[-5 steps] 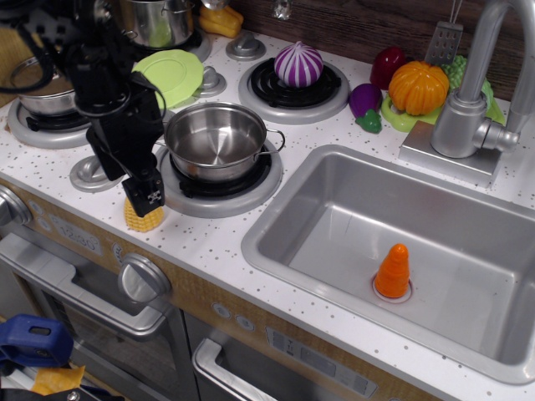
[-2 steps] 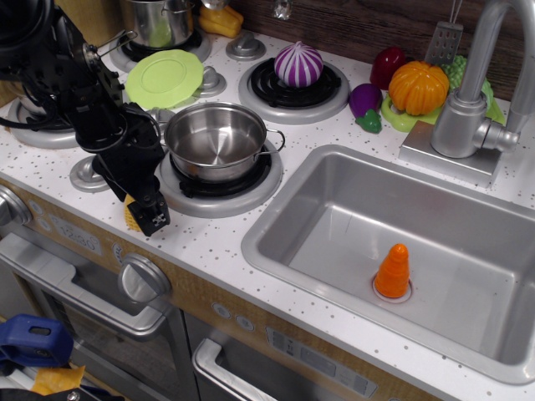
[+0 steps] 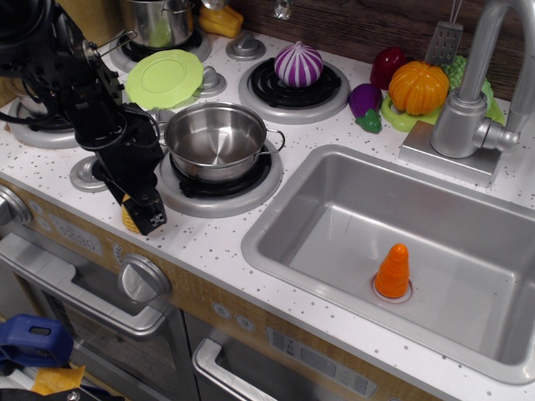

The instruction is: Put corn in pan which is on stove

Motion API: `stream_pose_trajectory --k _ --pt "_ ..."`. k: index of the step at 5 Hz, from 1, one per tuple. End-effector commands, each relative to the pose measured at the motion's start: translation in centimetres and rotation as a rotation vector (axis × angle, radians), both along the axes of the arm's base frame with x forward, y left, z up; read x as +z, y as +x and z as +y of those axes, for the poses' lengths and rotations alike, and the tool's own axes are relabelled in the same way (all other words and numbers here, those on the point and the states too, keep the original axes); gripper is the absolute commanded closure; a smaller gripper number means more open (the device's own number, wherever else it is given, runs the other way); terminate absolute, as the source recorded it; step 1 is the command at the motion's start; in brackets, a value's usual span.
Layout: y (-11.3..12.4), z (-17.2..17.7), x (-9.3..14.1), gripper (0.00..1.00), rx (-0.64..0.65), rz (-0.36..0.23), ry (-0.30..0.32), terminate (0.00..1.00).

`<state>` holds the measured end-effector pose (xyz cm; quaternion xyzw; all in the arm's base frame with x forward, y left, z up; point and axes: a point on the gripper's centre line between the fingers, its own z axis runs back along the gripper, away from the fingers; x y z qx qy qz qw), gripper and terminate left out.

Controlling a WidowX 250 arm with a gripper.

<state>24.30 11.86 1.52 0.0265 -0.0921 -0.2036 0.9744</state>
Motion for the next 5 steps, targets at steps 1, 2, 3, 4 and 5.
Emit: stream_pose_trajectory --k 1,2,3,4,5 --pt "1.6 -0.6 6.4 1.00 -0.001 -0.026 0.124 0.00" --pt "3.1 -1.3 9.1 1.00 -0.016 -0.017 0.177 0.00" --pt "5.6 -1.8 8.6 1.00 -0.064 -0.075 0.218 0.00" --pt "7.7 -1.5 7.3 1.00 -0.105 -0.106 0.172 0.00" --pt "8.5 -1.3 6.2 1.00 -0.130 -0.103 0.139 0.00"
